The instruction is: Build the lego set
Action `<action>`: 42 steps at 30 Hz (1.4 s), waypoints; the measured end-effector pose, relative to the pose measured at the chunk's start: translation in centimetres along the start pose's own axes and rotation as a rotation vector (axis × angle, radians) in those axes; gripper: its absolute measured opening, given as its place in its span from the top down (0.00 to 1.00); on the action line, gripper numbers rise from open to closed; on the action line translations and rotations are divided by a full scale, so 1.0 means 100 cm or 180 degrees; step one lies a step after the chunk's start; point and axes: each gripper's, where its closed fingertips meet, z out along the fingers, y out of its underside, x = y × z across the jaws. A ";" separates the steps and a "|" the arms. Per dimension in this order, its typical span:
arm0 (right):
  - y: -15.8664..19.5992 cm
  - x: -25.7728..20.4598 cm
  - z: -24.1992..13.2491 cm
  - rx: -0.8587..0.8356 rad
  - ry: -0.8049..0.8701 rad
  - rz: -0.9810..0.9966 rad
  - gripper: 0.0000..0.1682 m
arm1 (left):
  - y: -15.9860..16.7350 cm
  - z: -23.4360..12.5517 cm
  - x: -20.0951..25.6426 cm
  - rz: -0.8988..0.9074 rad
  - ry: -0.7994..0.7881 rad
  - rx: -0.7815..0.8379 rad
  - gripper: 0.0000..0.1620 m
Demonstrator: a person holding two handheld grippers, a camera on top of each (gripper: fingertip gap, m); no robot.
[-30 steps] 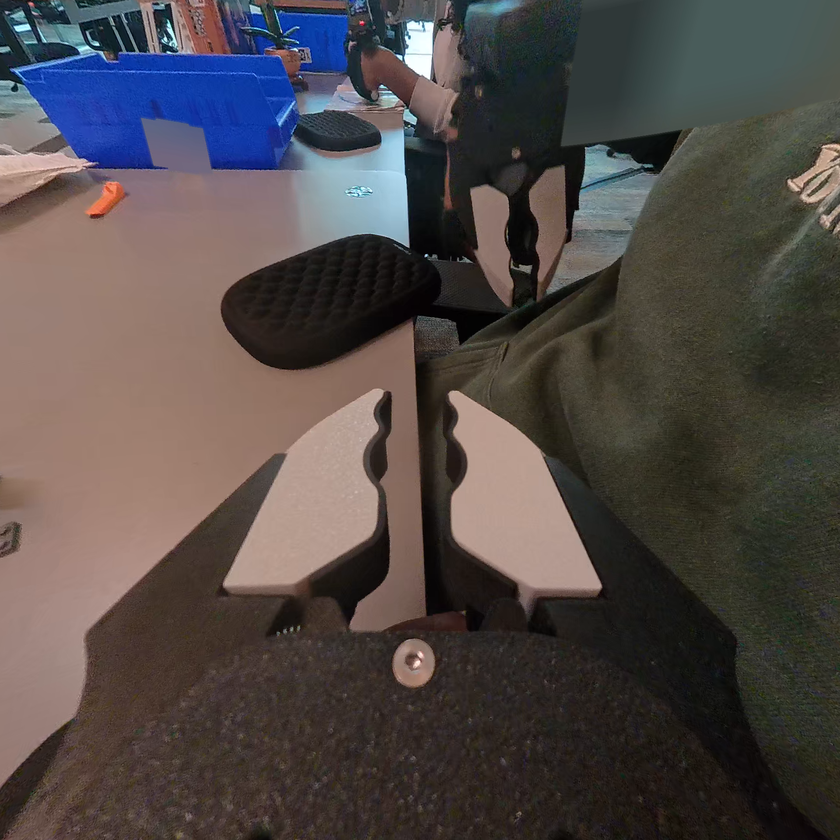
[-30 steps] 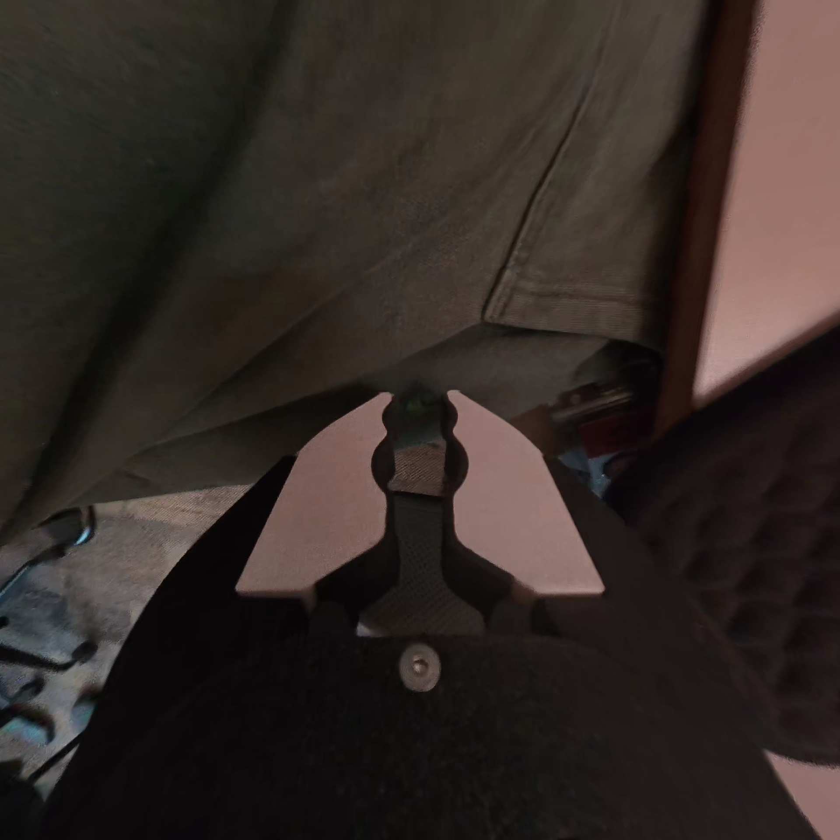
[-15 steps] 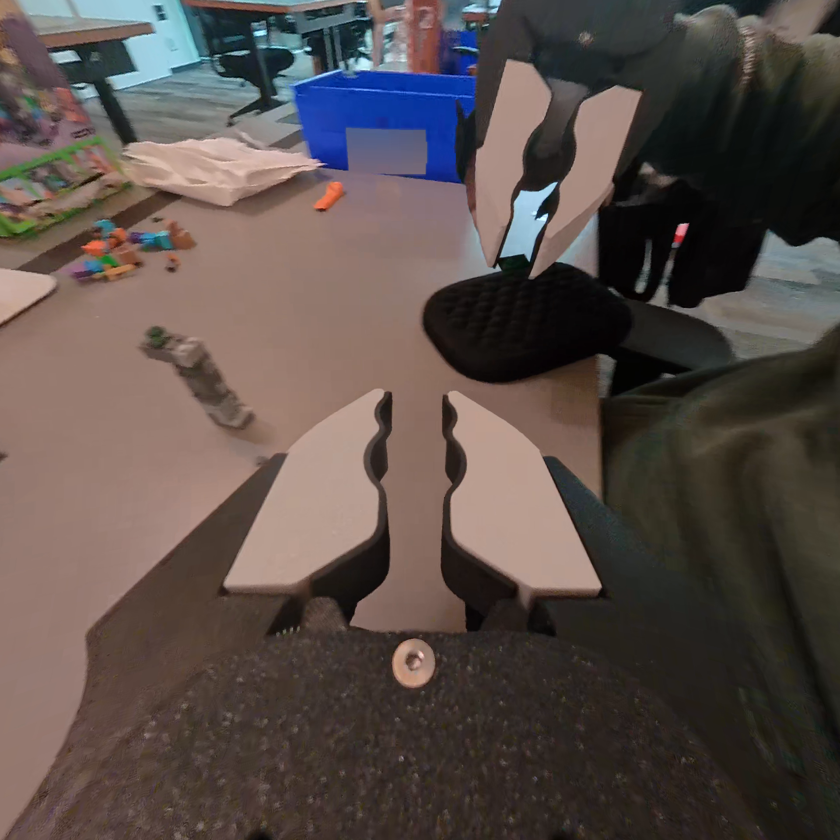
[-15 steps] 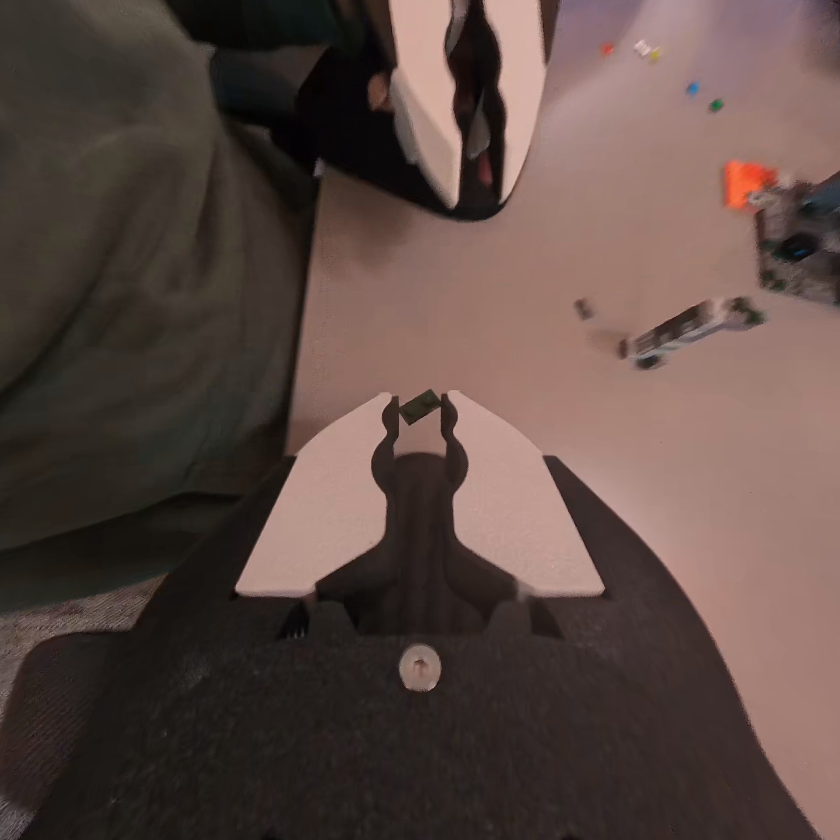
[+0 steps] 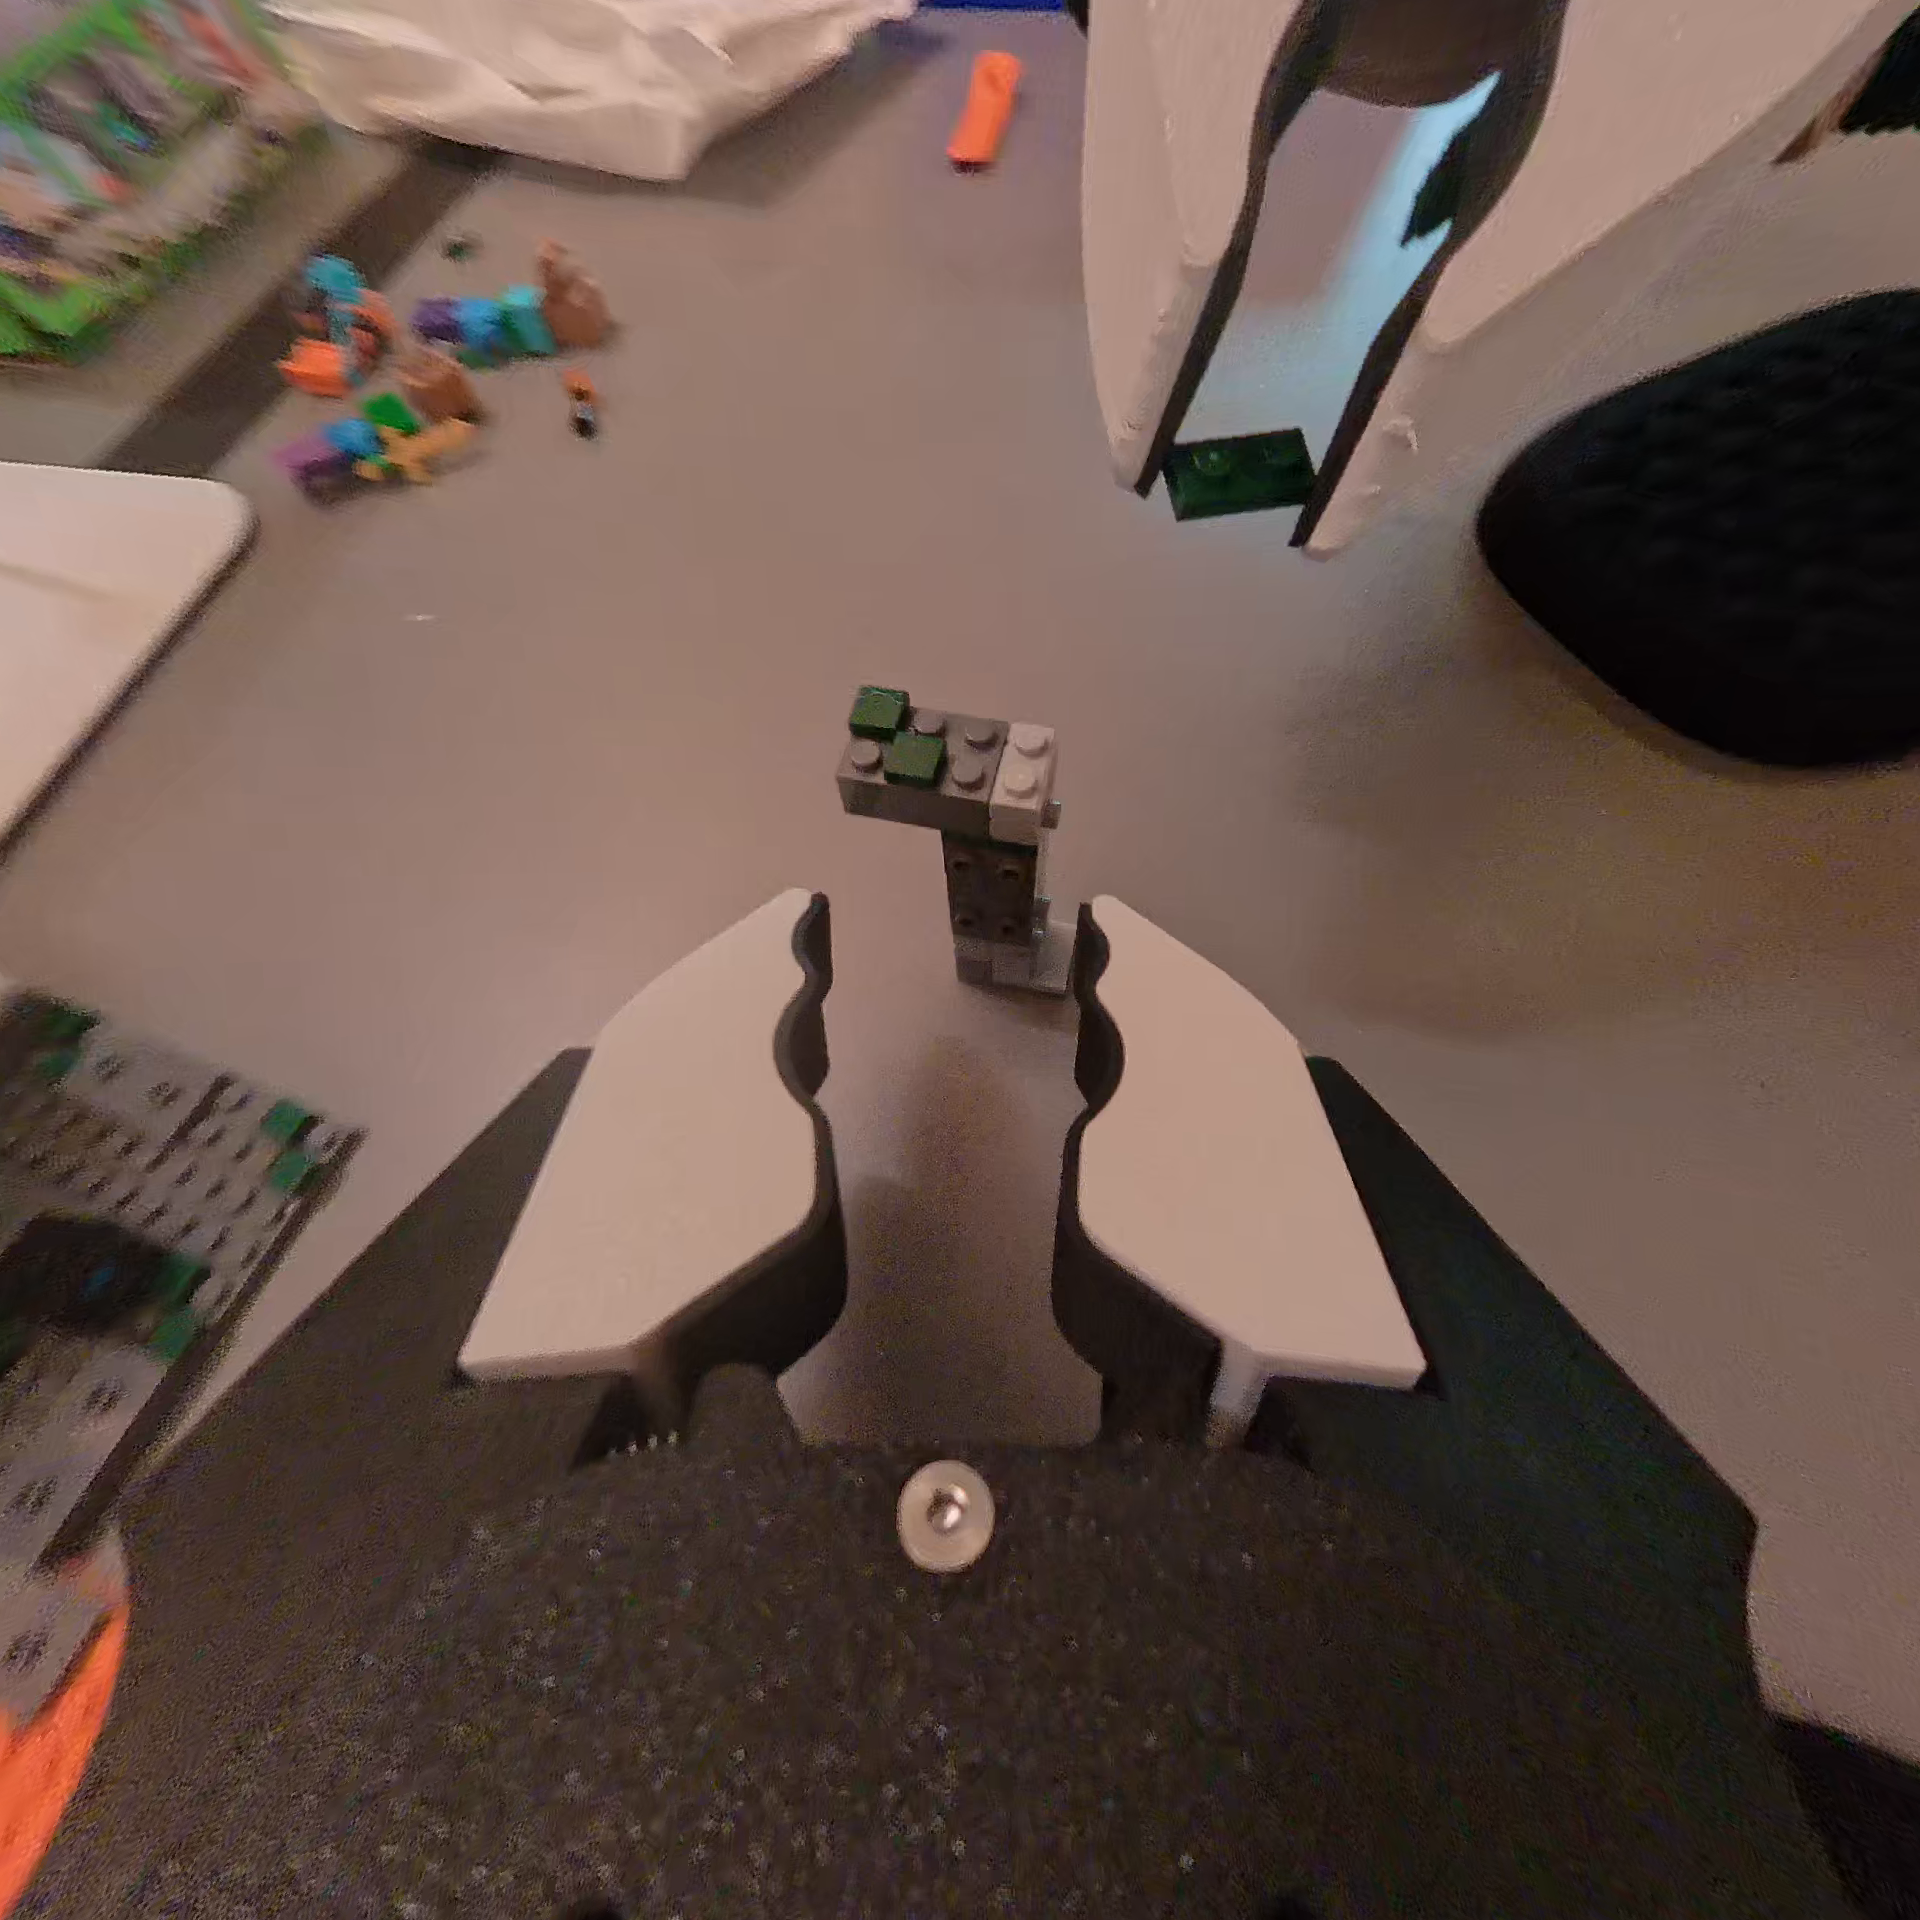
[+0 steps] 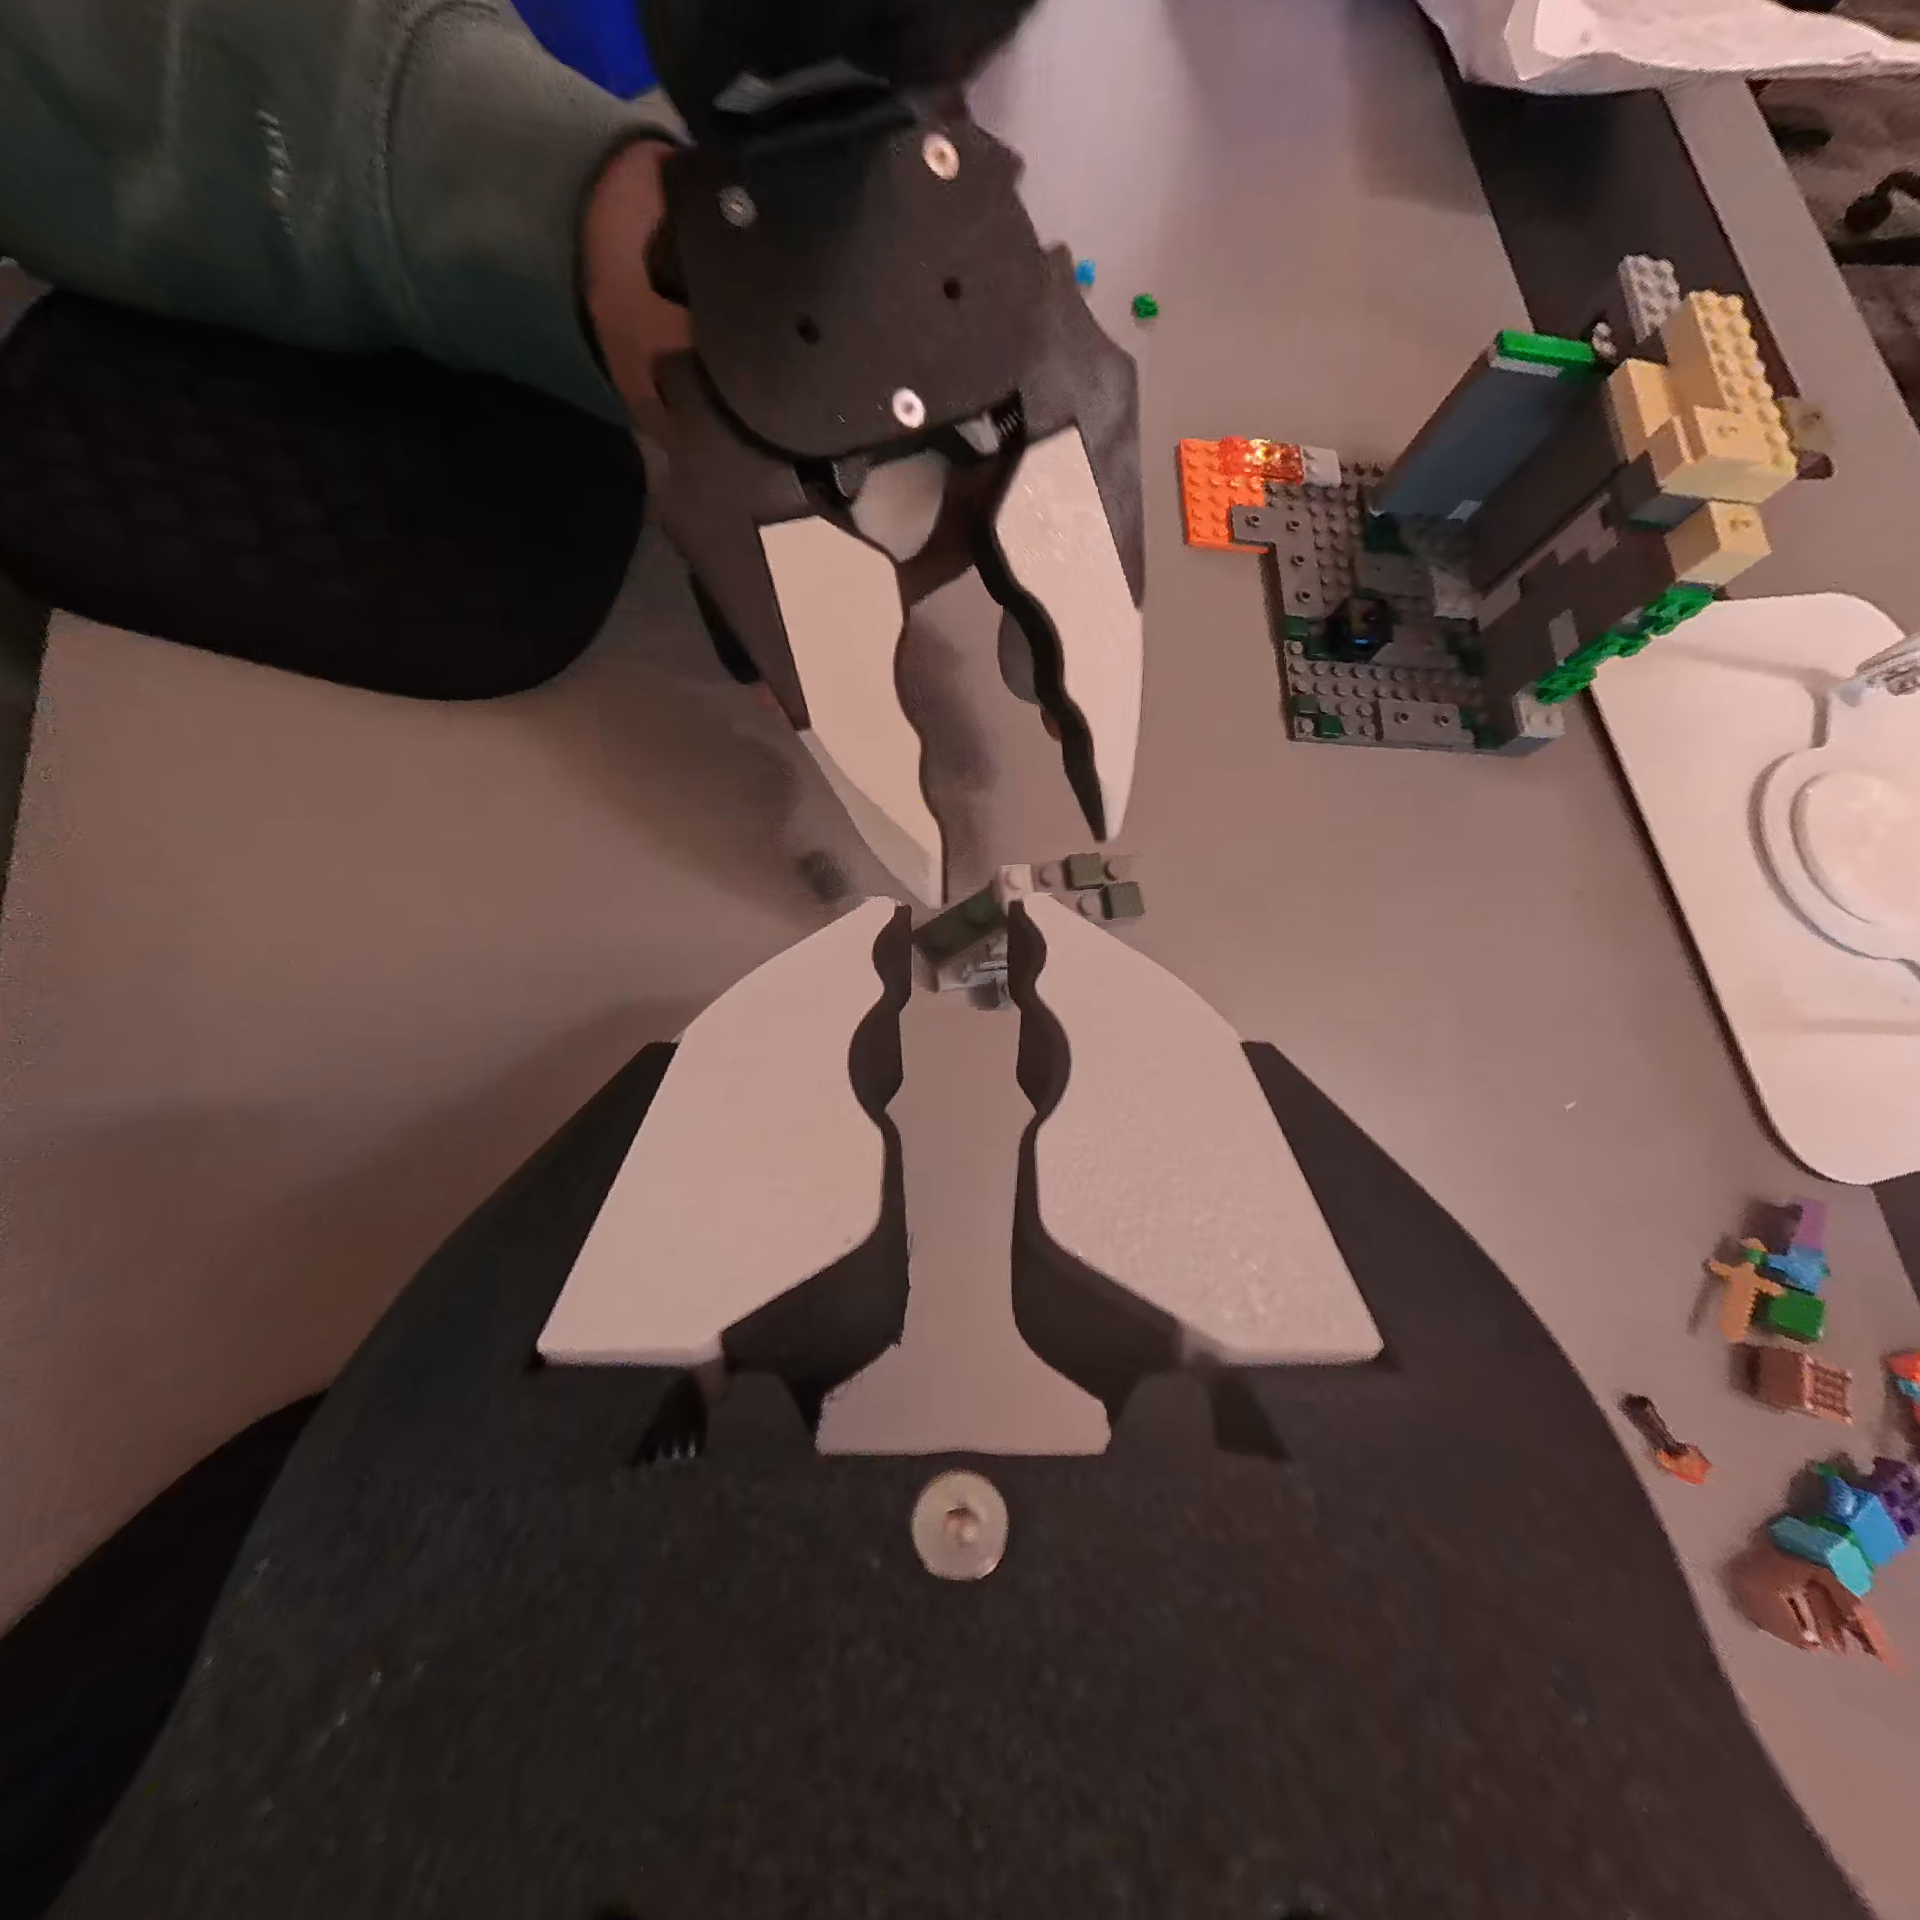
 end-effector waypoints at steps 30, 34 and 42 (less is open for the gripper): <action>0.020 0.010 0.024 0.0330 0.0238 0.1235 0.90 | 0.004 0.022 0.012 -0.0454 0.0125 -0.0145 0.85; 0.021 0.012 0.024 0.0284 0.0384 0.1112 0.90 | 0.007 0.023 0.021 -0.0732 -0.0115 -0.0198 0.80; 0.023 0.010 0.016 0.0284 0.0370 0.1014 0.90 | 0.001 0.016 0.017 -0.0126 0.0557 0.0033 0.76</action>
